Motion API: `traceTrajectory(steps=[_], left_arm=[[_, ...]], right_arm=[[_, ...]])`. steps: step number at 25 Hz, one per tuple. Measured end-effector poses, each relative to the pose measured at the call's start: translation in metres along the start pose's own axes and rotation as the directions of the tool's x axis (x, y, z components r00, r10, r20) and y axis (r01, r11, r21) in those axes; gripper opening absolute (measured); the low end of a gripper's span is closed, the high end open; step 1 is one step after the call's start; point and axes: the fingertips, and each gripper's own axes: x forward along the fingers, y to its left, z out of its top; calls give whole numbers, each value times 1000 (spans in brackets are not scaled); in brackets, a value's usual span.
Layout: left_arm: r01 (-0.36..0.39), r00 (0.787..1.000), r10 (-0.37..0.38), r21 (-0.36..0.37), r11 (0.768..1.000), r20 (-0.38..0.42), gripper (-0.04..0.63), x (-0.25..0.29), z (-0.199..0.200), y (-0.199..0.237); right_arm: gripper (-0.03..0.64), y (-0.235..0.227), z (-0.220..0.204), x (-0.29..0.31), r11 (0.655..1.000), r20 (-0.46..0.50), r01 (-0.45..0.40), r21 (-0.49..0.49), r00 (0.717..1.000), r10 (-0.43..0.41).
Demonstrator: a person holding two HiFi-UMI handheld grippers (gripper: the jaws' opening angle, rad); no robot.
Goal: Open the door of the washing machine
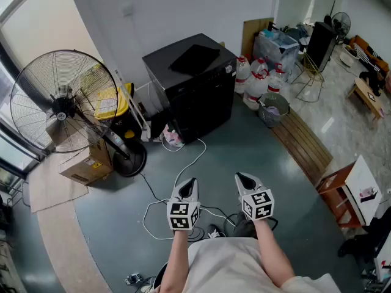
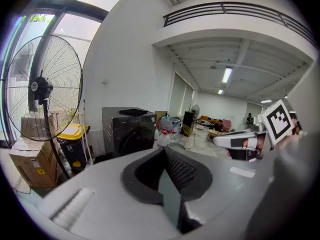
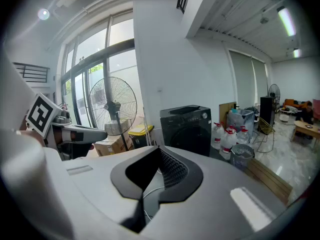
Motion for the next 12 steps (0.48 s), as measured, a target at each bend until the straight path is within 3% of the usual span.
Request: traceTrajectory(steps=[4, 9, 12], left_arm=[[4, 1000, -4, -10, 1000, -3, 57, 1, 1, -1], [37, 999, -38, -76, 996, -12, 55, -1, 6, 3], [42, 999, -43, -61, 997, -9, 55, -5, 6, 2]], right_arm=[[0, 2, -6, 2, 1000, -21, -2, -9, 1000, 2], [0, 5, -8, 5, 999, -34, 18, -43, 999, -19], [0, 6, -8, 3, 998, -35, 33, -54, 999, -35]])
